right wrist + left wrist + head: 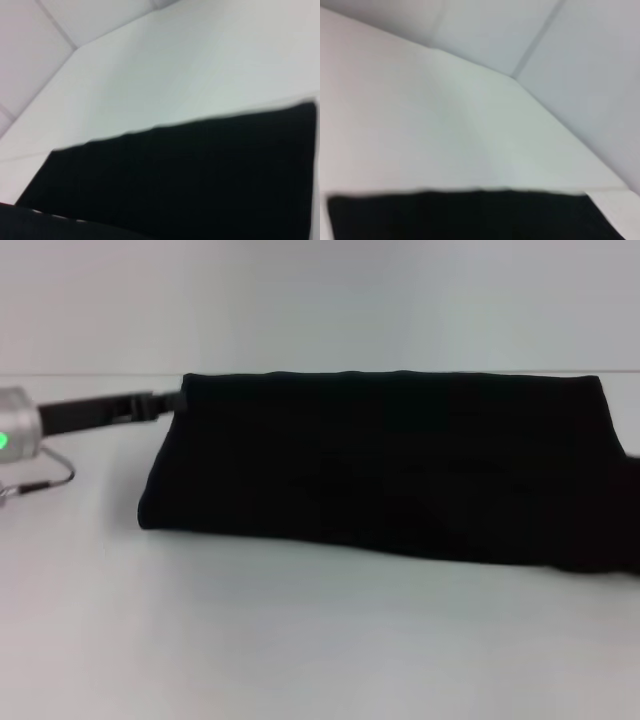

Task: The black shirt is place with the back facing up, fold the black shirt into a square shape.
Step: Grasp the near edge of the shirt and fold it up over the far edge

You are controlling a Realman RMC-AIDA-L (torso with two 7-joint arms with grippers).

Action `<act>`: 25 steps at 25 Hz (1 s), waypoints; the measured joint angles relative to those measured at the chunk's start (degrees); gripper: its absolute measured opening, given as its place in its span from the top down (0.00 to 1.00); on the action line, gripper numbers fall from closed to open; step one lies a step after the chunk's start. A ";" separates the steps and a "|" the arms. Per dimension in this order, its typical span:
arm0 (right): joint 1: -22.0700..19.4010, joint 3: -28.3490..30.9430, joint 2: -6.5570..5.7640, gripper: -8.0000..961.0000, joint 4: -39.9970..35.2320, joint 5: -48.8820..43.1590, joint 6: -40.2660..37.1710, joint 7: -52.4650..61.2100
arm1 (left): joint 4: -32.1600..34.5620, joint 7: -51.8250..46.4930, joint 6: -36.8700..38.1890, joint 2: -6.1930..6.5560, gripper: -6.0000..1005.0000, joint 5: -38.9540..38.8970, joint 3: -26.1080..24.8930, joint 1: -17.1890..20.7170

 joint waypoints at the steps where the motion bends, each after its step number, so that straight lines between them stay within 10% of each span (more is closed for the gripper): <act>1: 1.32 -0.65 -0.04 0.96 0.52 -0.01 2.58 0.78 | -0.81 -0.02 -2.49 0.05 0.95 -0.02 0.07 -1.05; 13: 12.92 -13.62 -0.21 0.96 8.06 -0.04 30.23 7.12 | -7.01 0.67 -30.60 -0.77 0.94 -0.14 8.36 -9.95; 25: 18.11 -16.86 0.68 0.95 11.73 0.11 43.83 6.54 | -7.17 0.69 -42.93 -2.92 0.94 -0.17 16.69 -11.52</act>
